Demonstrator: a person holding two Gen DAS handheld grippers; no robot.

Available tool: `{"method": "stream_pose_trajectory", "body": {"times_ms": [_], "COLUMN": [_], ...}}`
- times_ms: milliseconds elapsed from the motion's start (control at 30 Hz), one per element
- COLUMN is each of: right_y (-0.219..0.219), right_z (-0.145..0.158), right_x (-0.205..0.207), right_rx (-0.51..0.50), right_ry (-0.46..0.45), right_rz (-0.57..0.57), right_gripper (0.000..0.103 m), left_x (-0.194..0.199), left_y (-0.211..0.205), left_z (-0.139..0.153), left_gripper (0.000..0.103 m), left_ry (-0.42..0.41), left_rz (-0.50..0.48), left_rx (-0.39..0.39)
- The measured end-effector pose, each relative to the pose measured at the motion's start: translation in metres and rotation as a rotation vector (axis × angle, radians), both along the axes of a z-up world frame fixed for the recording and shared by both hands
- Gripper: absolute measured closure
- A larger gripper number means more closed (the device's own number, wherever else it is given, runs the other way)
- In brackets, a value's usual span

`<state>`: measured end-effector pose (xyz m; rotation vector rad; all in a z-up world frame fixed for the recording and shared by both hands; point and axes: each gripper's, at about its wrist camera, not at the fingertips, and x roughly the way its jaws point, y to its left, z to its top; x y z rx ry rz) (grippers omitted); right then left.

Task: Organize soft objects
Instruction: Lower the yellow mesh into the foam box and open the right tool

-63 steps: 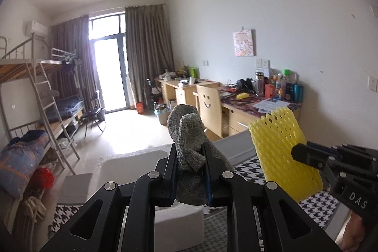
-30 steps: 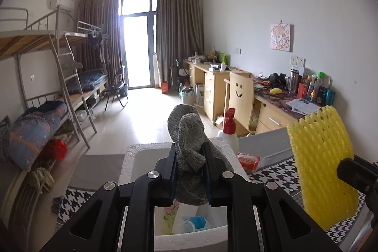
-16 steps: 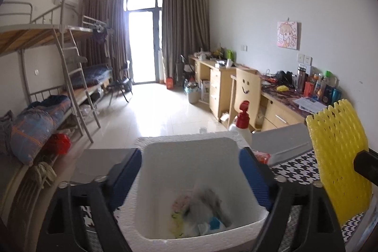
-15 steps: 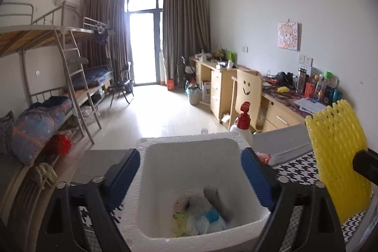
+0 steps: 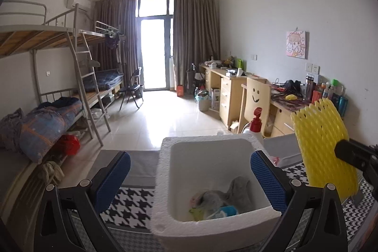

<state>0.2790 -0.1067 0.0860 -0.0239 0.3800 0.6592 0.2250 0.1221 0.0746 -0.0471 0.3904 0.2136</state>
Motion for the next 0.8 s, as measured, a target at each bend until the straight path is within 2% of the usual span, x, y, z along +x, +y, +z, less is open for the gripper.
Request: {"method": "stream_pose_trajectory", "body": {"times_ms": [800], "right_y": [0.044], "right_z": [0.007], "right_x": [0.016], "right_rx": [-0.050], "right_ry": [0.005], "right_rz": [0.049], "right_gripper": [0.092], "left_x": [-0.042], "left_y": [0.035], "left_z": [-0.010], "left_gripper": [0.001], "left_ry": [-0.010], "left_rz": [0.097], "left_rx": [-0.035]}}
